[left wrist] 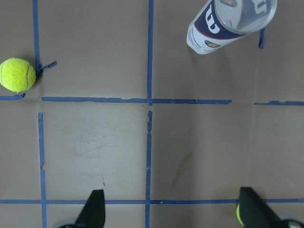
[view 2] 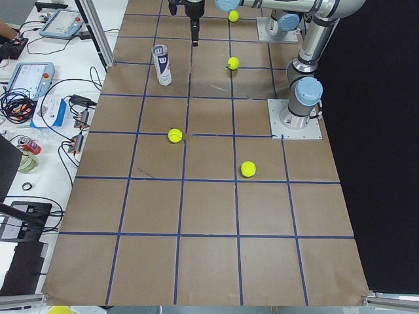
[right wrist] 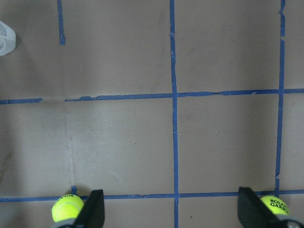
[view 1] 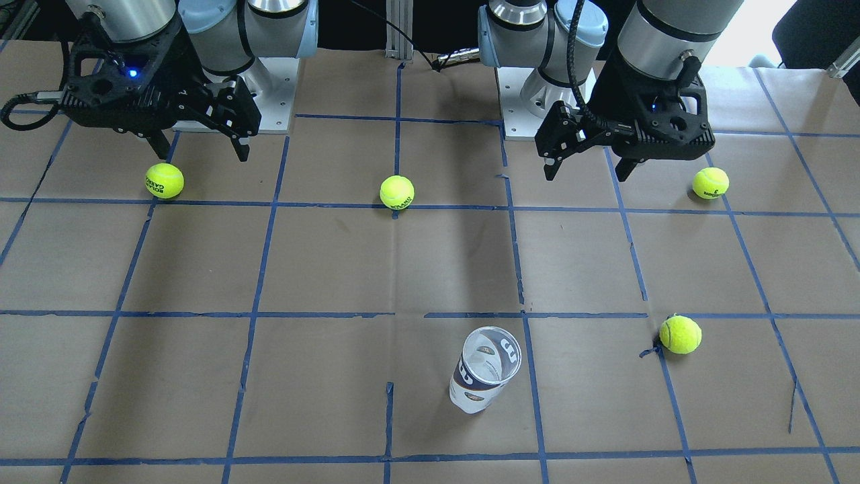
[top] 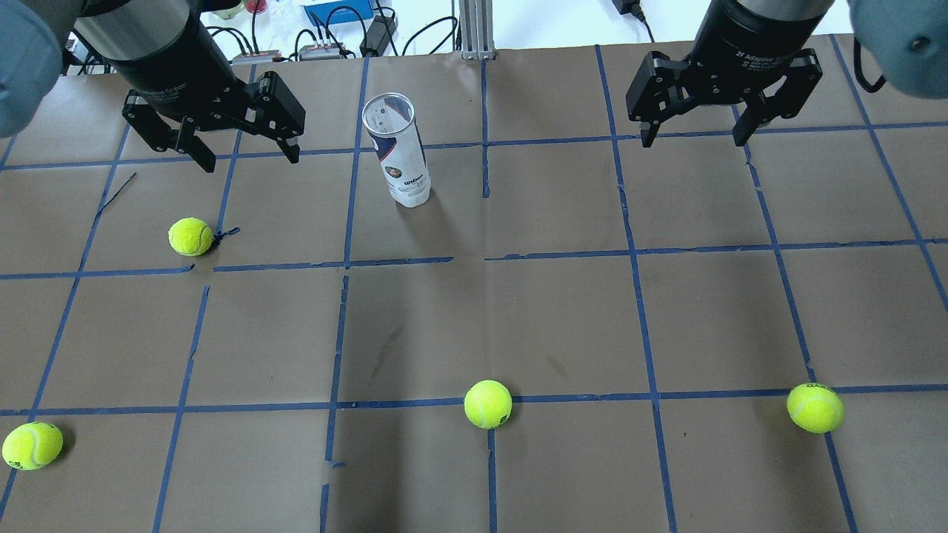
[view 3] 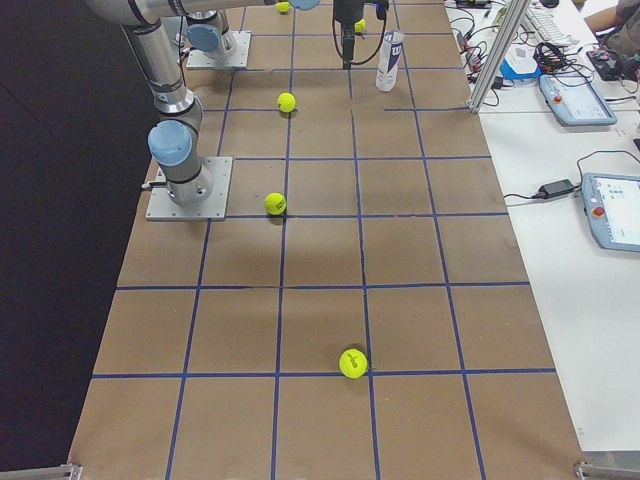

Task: Lift up tennis ball bucket

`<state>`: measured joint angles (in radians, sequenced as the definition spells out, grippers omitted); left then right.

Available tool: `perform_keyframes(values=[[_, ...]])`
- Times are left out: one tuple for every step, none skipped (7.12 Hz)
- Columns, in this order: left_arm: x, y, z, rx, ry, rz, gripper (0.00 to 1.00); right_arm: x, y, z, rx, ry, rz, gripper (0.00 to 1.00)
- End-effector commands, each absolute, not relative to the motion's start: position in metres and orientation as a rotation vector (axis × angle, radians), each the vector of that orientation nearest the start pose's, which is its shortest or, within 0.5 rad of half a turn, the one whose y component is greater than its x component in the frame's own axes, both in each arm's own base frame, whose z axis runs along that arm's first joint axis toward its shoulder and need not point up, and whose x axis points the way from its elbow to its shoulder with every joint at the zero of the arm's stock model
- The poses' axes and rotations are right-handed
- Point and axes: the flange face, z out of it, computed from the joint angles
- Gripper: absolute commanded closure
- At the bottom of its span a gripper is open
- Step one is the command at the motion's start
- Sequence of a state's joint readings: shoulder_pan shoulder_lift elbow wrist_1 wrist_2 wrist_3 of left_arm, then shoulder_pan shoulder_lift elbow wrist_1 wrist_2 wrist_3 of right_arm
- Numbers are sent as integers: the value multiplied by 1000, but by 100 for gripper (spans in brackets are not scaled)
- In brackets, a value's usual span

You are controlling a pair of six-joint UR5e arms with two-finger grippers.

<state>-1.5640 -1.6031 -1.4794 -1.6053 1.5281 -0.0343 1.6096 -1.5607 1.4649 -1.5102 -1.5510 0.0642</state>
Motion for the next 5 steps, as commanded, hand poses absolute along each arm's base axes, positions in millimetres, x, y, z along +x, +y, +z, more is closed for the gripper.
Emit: perform_keyframes(values=[[-134,-512,513,-62,3184,-55,0,154,-493,529,35,3119,-58,0],[-134,-512,513,-62,3178,-58,0,154,-493,529,35,3119,-58,0],[-134,-514,513,-62,3176,-72,0,154,-493,529,40,3119,-61,0],[-134,-513,513,-62,3176,-72,0,154,-493,530,35,3119,-65,0],[-134,-513,513,-60,3175,-72,0,153,-494,529,40,3120,-63,0]])
